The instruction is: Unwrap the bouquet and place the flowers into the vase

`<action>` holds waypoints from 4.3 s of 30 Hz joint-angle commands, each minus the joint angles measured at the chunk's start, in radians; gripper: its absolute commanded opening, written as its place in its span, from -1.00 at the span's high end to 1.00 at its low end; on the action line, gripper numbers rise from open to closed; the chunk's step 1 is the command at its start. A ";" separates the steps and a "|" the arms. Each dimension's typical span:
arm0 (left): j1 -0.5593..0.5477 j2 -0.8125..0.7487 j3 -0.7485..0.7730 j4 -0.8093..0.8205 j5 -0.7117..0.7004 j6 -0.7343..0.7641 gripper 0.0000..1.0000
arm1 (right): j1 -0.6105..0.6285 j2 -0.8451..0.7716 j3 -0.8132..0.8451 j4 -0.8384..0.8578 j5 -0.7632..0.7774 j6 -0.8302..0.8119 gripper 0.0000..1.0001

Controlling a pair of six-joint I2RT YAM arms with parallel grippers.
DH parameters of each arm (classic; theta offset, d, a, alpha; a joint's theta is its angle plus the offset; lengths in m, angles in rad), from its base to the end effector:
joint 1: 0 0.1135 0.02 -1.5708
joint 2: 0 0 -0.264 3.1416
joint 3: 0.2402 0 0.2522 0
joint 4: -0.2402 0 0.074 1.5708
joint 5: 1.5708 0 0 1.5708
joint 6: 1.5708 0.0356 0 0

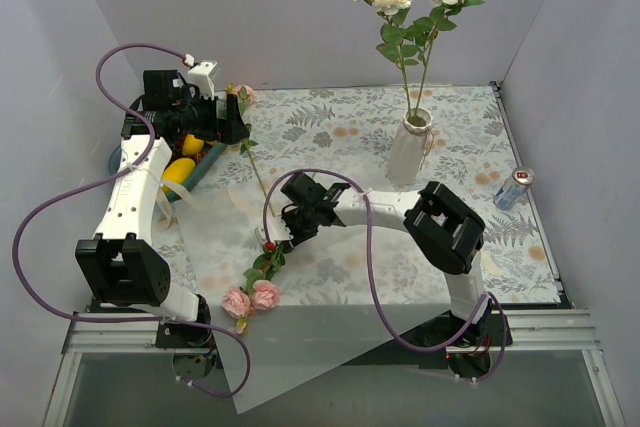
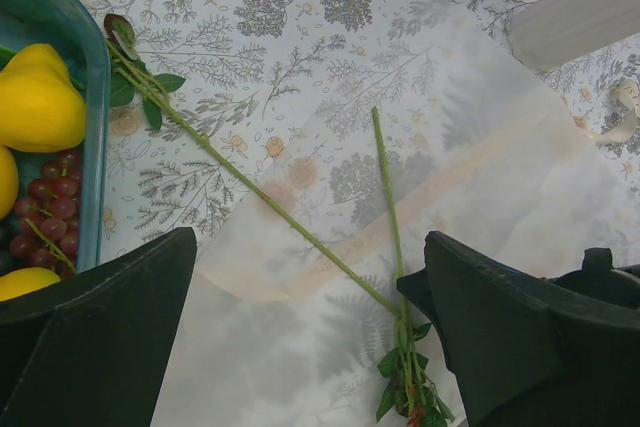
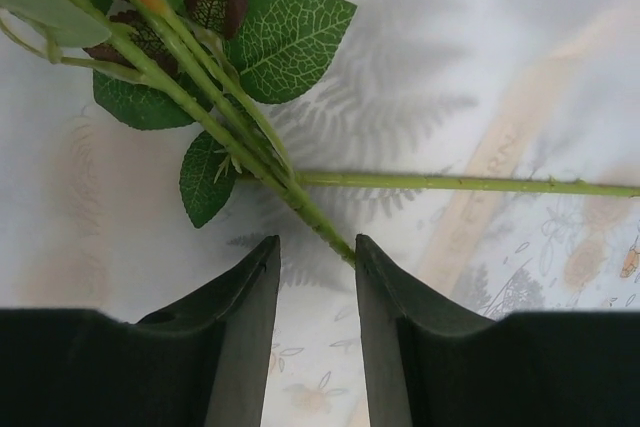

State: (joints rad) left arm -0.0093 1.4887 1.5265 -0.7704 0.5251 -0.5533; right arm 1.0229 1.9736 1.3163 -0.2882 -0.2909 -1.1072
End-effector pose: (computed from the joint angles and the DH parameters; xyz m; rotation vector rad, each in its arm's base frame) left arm 0.3186 -0.0208 0.3757 -0.3570 2.3174 -0.8890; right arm 0.2087 0.3616 0.1666 -2.2326 1.1018 0.3301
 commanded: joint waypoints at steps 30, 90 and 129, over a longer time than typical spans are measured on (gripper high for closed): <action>0.008 -0.061 -0.011 -0.015 0.035 0.050 -0.96 | -0.012 0.122 0.339 -0.335 -0.001 -0.026 0.14; 0.101 -0.165 0.156 0.135 -0.150 -0.097 -0.96 | -0.044 -0.185 0.191 0.082 -0.016 0.179 0.97; 0.170 -0.183 0.132 0.154 -0.198 -0.166 -0.96 | -0.549 -0.845 -0.322 1.184 0.167 0.799 0.97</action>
State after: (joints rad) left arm 0.1555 1.3174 1.6611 -0.5903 0.2790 -0.7559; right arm 0.4969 1.1648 0.9989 0.7269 -0.1577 -0.3420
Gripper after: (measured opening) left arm 0.983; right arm 0.035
